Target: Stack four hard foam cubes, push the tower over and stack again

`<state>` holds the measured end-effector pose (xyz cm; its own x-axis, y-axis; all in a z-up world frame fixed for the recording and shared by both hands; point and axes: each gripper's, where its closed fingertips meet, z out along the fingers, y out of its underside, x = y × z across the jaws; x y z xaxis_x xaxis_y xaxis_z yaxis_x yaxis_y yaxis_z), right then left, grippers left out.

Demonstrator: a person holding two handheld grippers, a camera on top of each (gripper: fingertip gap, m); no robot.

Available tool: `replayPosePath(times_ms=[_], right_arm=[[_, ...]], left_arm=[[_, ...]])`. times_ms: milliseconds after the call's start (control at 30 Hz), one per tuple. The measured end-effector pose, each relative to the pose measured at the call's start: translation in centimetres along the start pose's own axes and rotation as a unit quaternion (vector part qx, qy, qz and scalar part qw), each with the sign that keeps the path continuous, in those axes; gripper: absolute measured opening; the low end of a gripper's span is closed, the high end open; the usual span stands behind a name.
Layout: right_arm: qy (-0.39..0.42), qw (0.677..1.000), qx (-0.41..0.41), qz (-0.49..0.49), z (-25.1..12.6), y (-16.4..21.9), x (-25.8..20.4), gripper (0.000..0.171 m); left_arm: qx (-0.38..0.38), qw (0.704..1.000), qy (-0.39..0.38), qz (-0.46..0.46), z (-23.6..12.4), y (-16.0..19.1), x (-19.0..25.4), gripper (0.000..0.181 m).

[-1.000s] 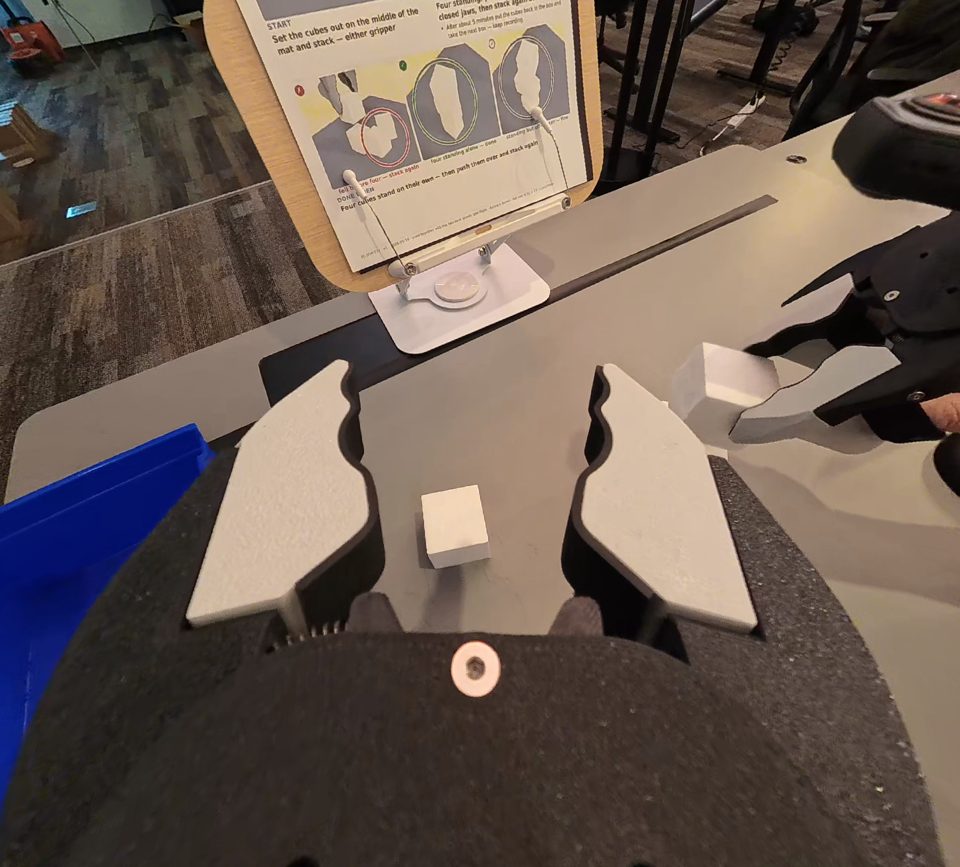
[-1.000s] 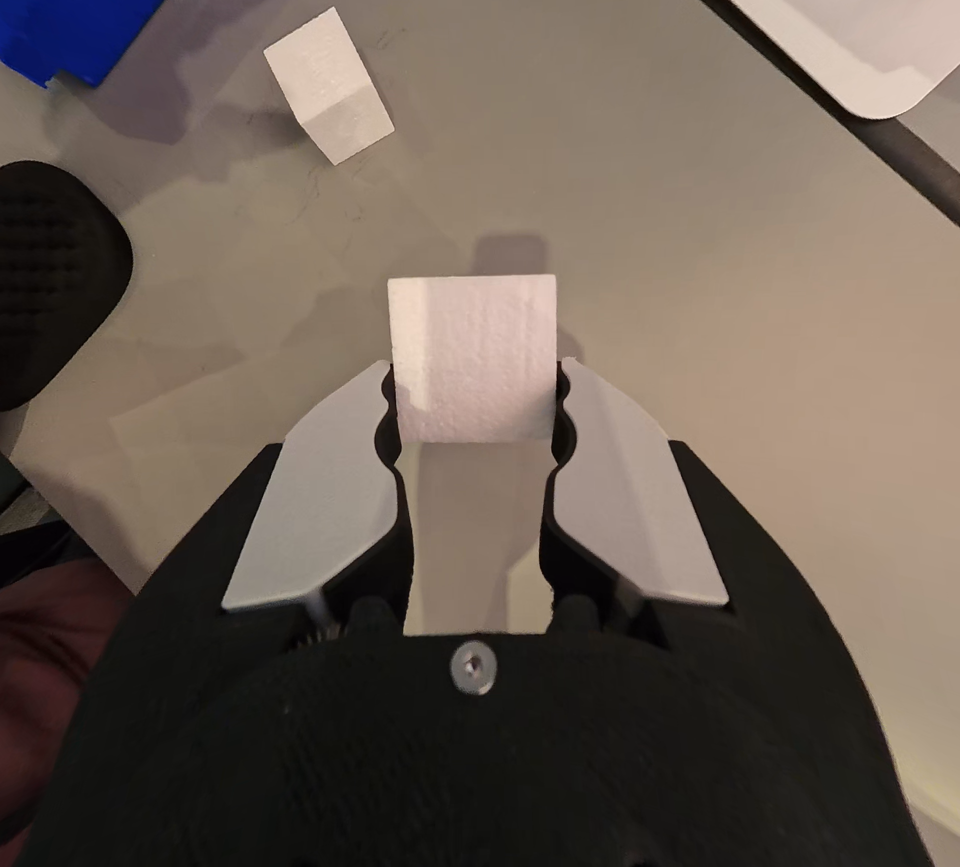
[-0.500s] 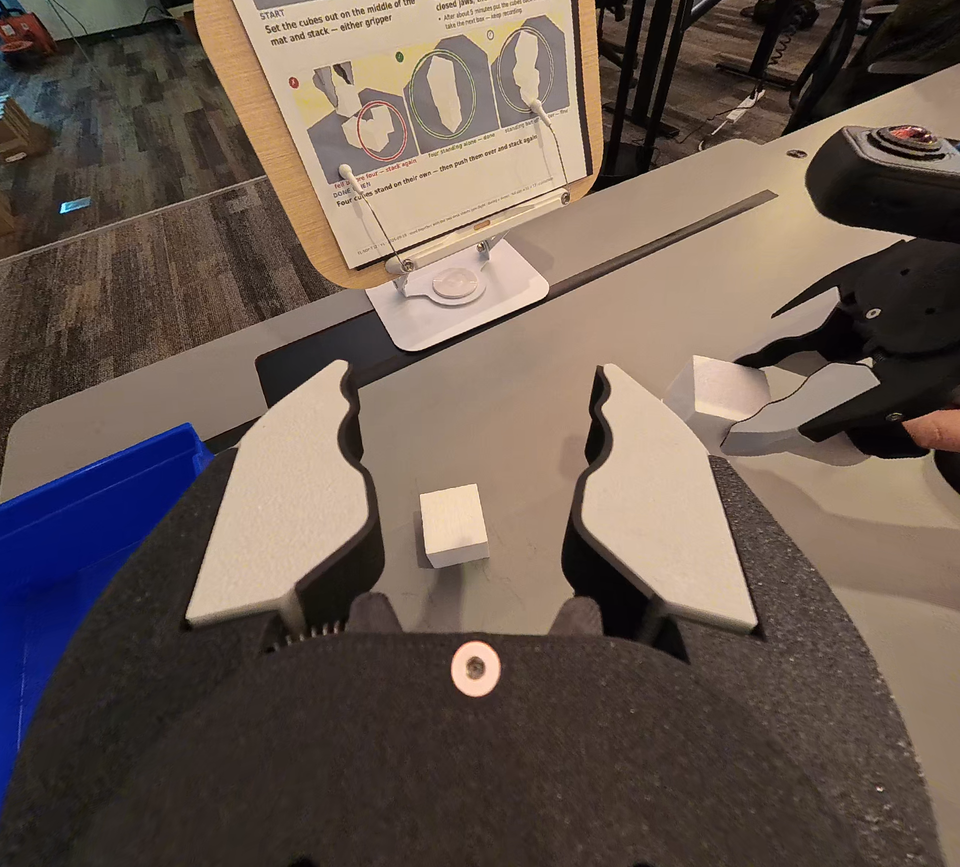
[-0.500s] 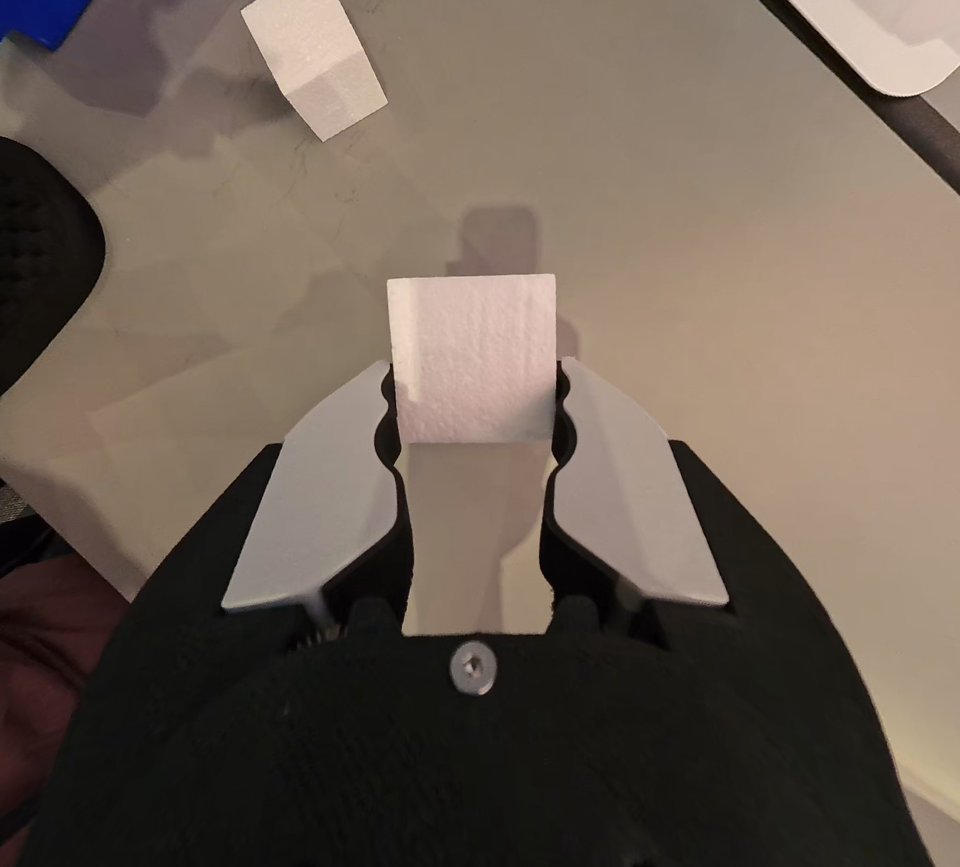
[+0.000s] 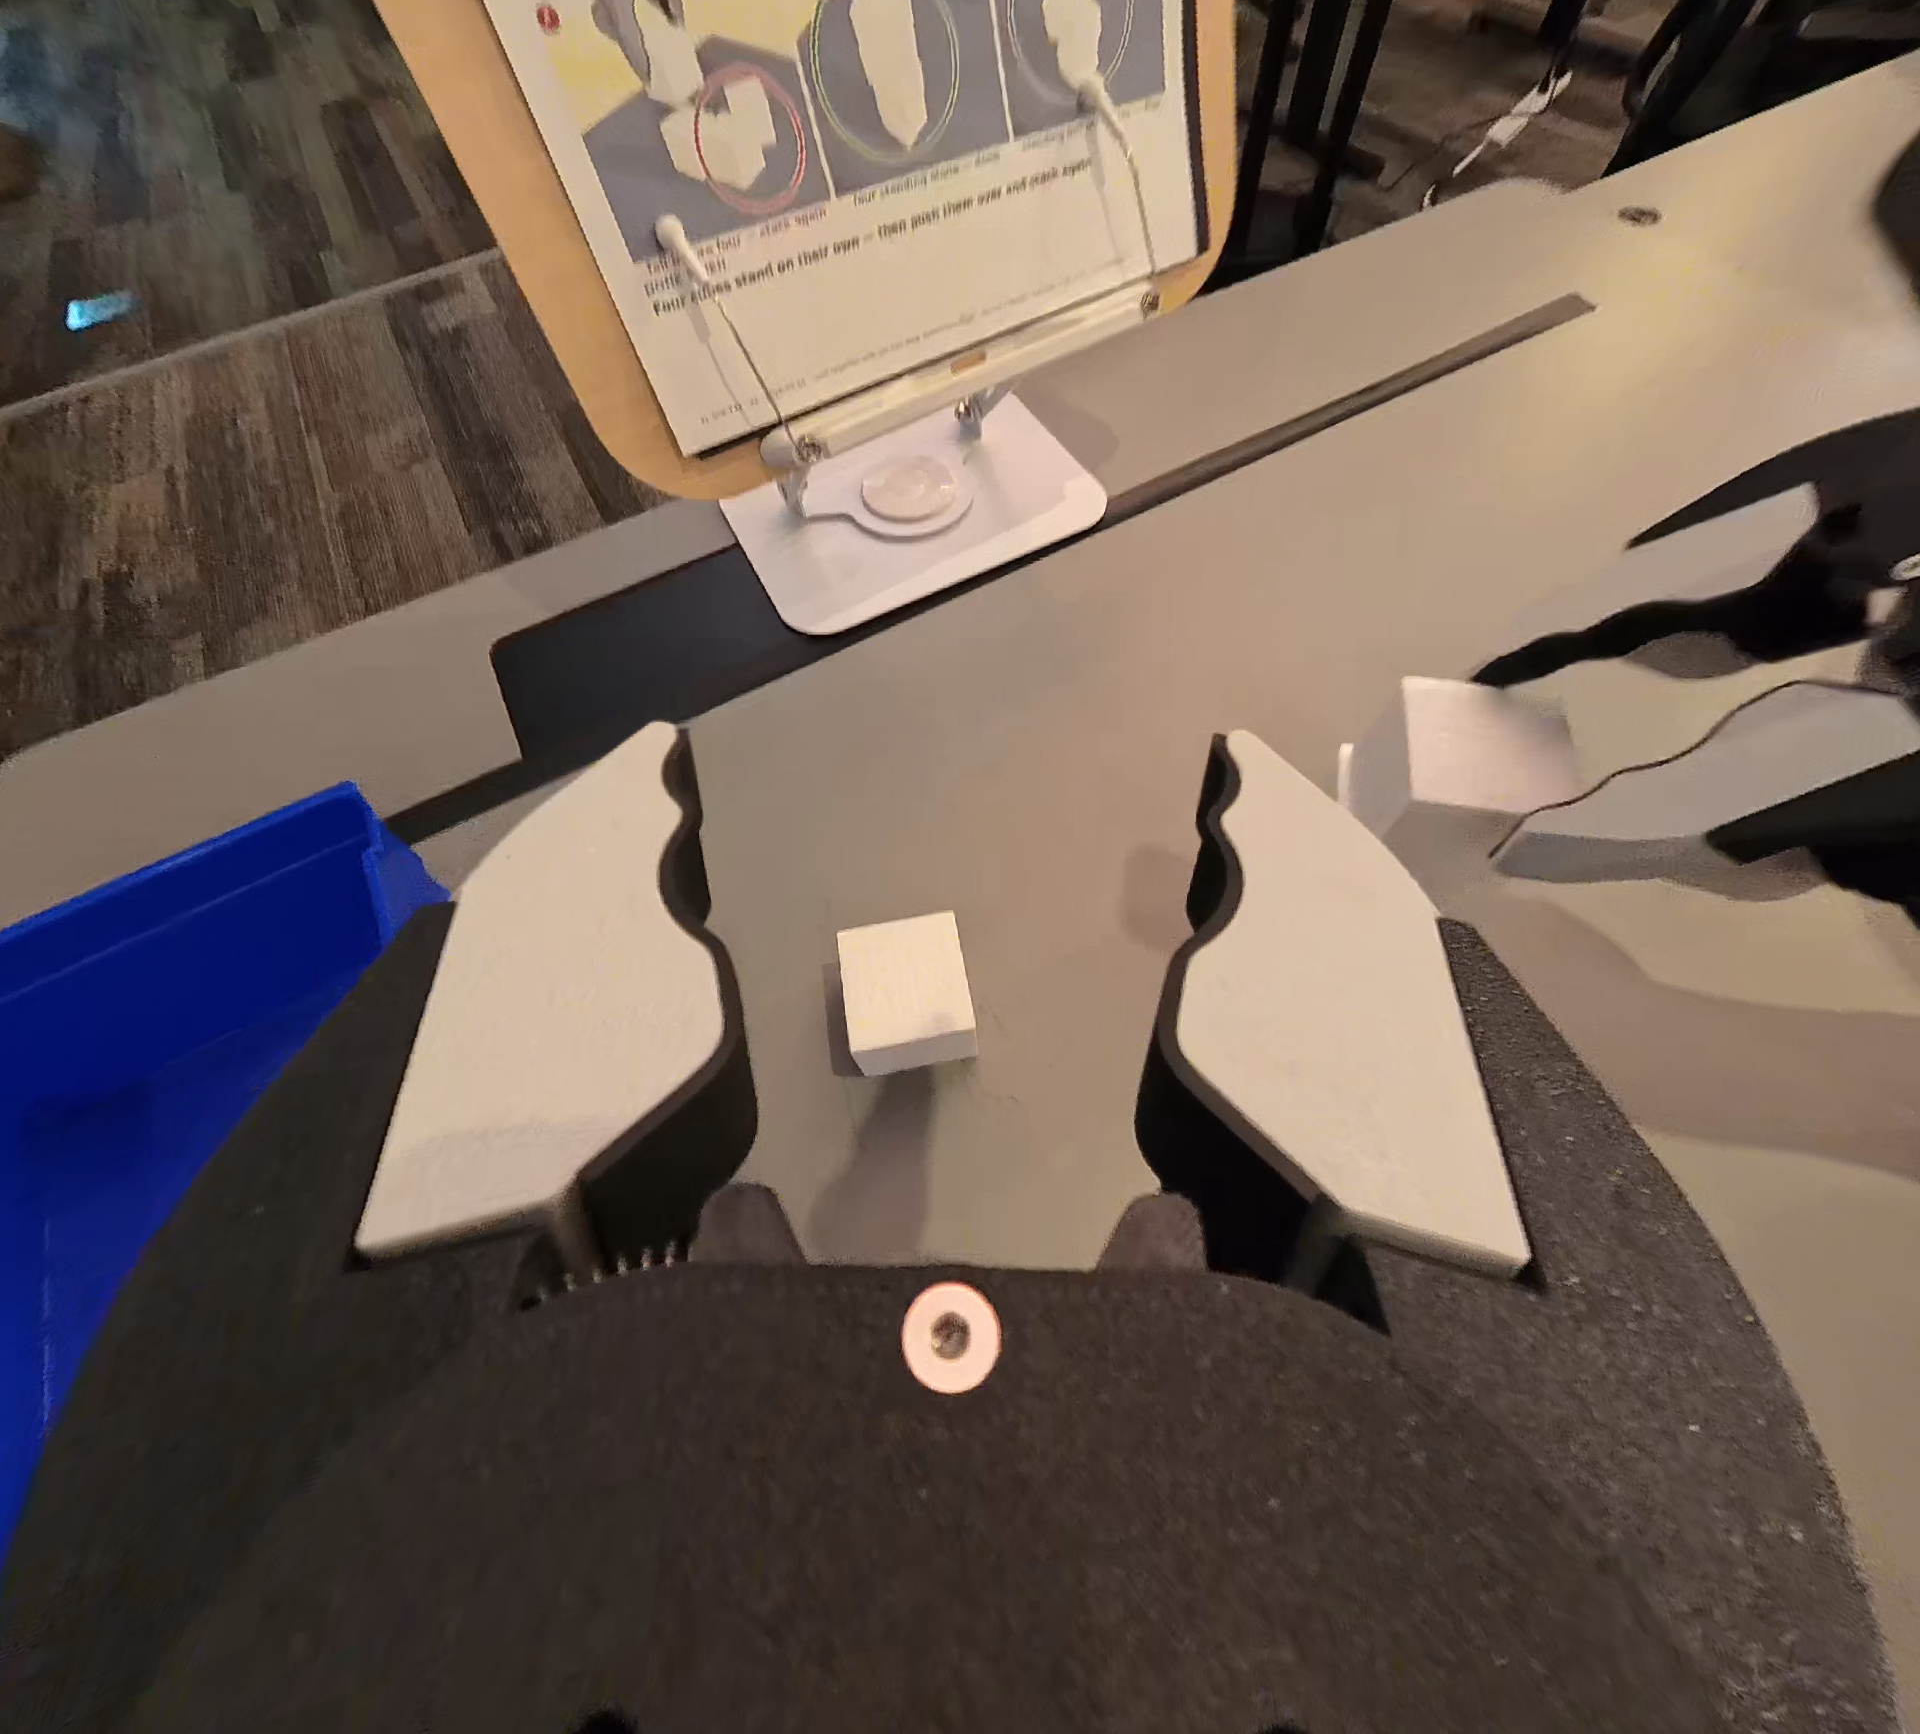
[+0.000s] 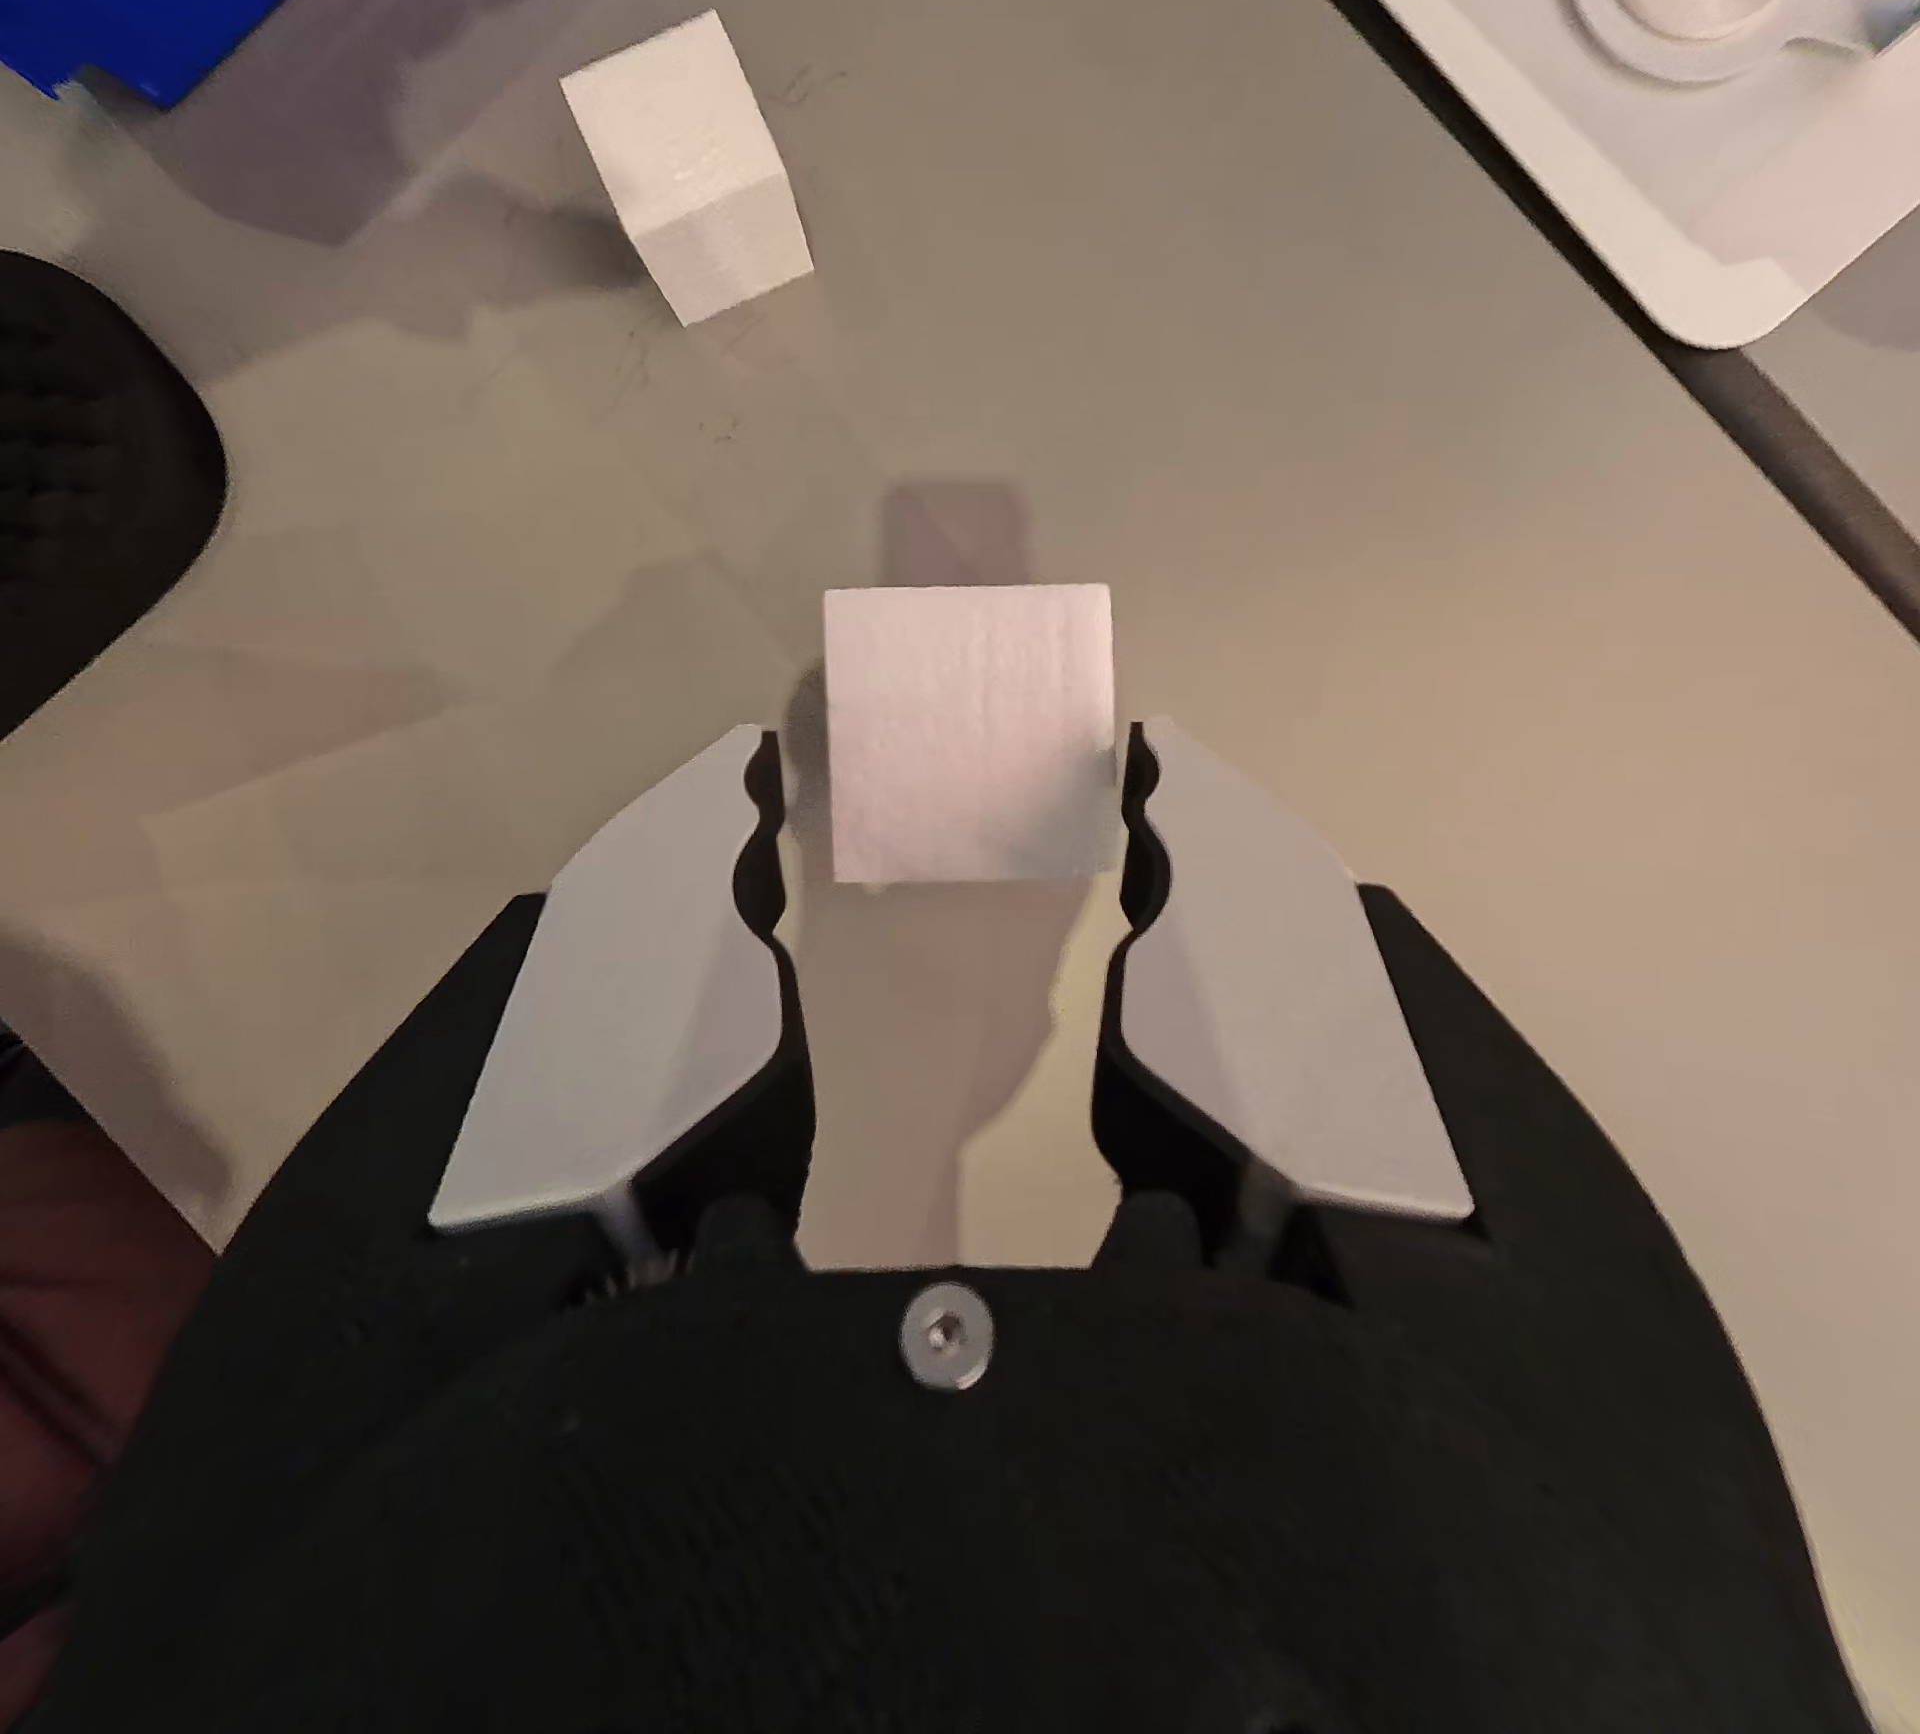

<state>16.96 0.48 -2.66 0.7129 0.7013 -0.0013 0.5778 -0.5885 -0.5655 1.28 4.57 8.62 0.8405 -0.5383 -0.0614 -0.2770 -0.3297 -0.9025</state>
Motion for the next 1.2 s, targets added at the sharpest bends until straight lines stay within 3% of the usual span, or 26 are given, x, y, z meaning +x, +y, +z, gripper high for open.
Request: replayPosePath(times_ms=[167,267,567,800,967,1067,1200], right_arm=[[0.003,0.999,0.030,-0.021,-2.2,-0.6,-0.3,0.065],[-0.002,0.998,0.058,-0.024,-4.3,-0.9,-0.2,0.065],[0.003,0.992,0.127,0.009,-9.5,-1.1,2.7,0.065],[-0.004,0.991,0.133,0.017,-10.3,-0.7,3.6,0.065],[-0.014,0.992,0.128,0.014,-10.1,-0.7,3.4,0.065],[-0.015,0.992,0.127,0.015,-10.0,-0.6,3.5,0.063],[-0.016,0.992,0.128,0.016,-10.1,-0.6,3.7,0.063]], left_arm=[[-0.082,0.997,0.007,0.000,2.1,3.2,-0.5,0.088],[-0.156,0.988,0.013,-0.010,4.0,6.3,-0.8,0.095],[-0.354,0.933,-0.060,0.015,9.5,15.8,-2.3,0.103],[-0.400,0.912,-0.074,0.039,11.0,18.7,-3.2,0.090],[-0.409,0.912,-0.028,0.003,11.1,19.7,-2.6,0.078],[-0.414,0.910,-0.022,0.006,11.1,20.0,-2.7,0.061],[-0.415,0.909,-0.014,0.013,10.6,19.6,-2.9,0.061]])
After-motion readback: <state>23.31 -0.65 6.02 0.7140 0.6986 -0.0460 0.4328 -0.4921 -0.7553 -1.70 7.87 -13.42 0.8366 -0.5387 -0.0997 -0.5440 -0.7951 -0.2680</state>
